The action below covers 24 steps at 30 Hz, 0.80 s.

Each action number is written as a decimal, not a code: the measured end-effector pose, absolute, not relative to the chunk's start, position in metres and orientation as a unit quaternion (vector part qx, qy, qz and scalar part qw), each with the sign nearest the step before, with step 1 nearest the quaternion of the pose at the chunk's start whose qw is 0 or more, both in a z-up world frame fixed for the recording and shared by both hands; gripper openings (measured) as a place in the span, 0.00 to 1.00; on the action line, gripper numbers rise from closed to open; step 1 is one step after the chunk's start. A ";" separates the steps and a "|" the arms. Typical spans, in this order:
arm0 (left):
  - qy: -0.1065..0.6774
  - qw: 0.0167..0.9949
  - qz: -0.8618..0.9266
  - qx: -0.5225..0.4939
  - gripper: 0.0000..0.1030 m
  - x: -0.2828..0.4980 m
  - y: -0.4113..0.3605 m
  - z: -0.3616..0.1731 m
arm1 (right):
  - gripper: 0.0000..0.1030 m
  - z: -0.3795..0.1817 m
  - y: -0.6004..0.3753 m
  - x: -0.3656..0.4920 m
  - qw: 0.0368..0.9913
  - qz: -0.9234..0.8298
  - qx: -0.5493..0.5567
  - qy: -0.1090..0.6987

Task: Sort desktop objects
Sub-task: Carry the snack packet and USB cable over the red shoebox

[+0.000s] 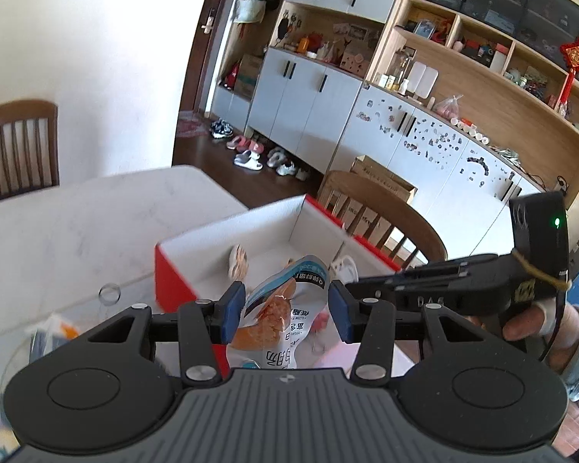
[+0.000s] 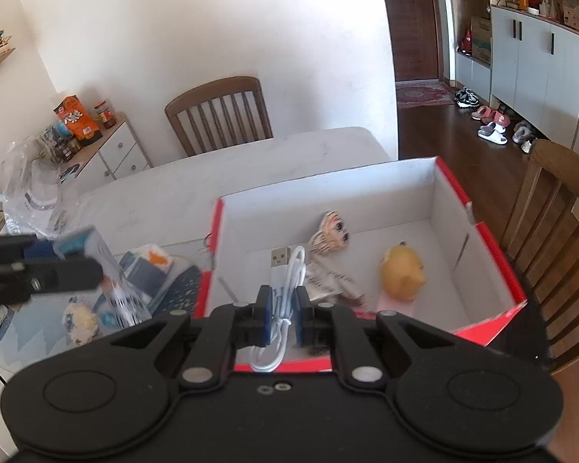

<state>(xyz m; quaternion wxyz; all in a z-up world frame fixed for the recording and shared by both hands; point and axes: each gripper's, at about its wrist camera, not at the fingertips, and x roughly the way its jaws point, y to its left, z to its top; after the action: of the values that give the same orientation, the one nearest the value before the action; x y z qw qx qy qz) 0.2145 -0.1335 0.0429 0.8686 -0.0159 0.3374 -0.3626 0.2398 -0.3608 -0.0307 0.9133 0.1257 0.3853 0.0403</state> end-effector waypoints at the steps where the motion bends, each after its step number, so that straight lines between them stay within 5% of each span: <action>1: 0.336 0.869 -0.363 -0.013 0.45 0.218 -0.139 0.044 | 0.10 -0.031 -0.365 0.241 0.913 0.039 0.126 0.385; 24: 0.435 0.844 -0.310 0.056 0.45 0.294 -0.230 -0.034 | 0.10 -0.094 -0.420 0.291 0.887 0.044 0.098 0.450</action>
<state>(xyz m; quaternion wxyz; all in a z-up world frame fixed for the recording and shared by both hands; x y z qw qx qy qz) 0.2935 -0.2303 -0.0343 0.8435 0.0559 0.4349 -0.3102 0.2907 -0.4197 -0.0939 0.8867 0.0982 0.4497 0.0441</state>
